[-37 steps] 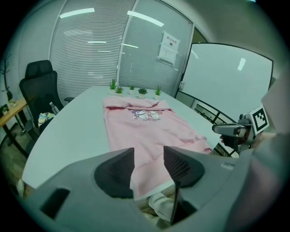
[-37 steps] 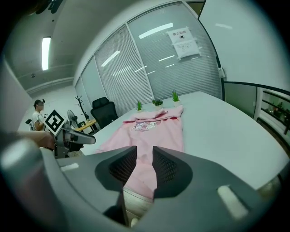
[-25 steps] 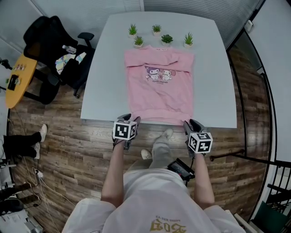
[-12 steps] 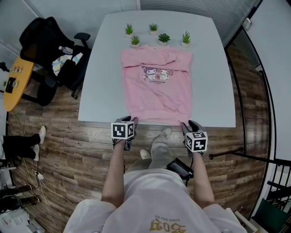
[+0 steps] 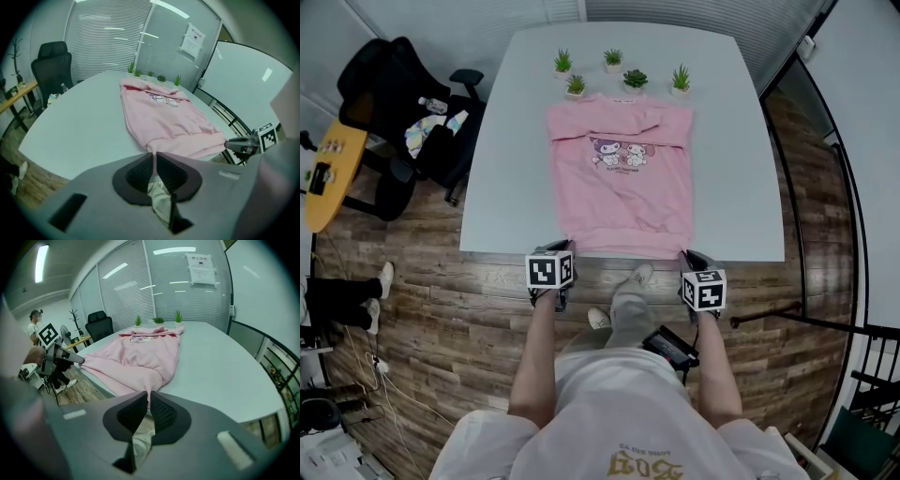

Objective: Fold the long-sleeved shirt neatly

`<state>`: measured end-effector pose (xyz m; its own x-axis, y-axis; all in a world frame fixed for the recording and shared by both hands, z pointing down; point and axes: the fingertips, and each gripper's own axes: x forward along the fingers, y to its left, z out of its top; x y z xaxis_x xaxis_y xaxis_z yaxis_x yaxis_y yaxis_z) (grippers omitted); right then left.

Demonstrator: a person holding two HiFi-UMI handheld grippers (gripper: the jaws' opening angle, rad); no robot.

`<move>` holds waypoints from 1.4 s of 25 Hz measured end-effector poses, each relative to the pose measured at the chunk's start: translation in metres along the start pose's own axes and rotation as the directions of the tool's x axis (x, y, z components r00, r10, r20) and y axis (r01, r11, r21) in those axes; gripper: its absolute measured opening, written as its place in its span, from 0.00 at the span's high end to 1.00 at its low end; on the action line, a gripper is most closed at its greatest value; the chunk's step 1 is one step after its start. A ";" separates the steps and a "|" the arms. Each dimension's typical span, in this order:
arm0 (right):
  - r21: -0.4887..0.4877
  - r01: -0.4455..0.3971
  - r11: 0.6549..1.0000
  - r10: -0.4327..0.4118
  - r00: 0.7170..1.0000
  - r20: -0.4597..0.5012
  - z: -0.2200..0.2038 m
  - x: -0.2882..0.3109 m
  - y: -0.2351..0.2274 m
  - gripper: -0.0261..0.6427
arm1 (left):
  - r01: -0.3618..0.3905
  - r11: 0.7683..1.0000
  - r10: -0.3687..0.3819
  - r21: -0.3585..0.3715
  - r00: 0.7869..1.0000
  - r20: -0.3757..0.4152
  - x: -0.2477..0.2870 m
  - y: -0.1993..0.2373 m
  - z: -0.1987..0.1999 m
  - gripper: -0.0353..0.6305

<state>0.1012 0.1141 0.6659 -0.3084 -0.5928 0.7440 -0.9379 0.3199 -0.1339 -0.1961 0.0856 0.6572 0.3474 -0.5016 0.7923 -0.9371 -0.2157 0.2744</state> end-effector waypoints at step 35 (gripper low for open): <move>0.069 -0.098 0.993 0.069 0.937 0.342 0.081 -0.112 0.048 0.92 | 0.086 0.996 -0.080 -0.007 0.956 0.281 -0.124 -0.004 0.052 0.90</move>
<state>0.0783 0.1359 0.5227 -0.4078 -0.7863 0.4642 -0.9119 0.3249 -0.2507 -0.2334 0.1050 0.5293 0.4168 -0.6976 0.5827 -0.9041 -0.2521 0.3449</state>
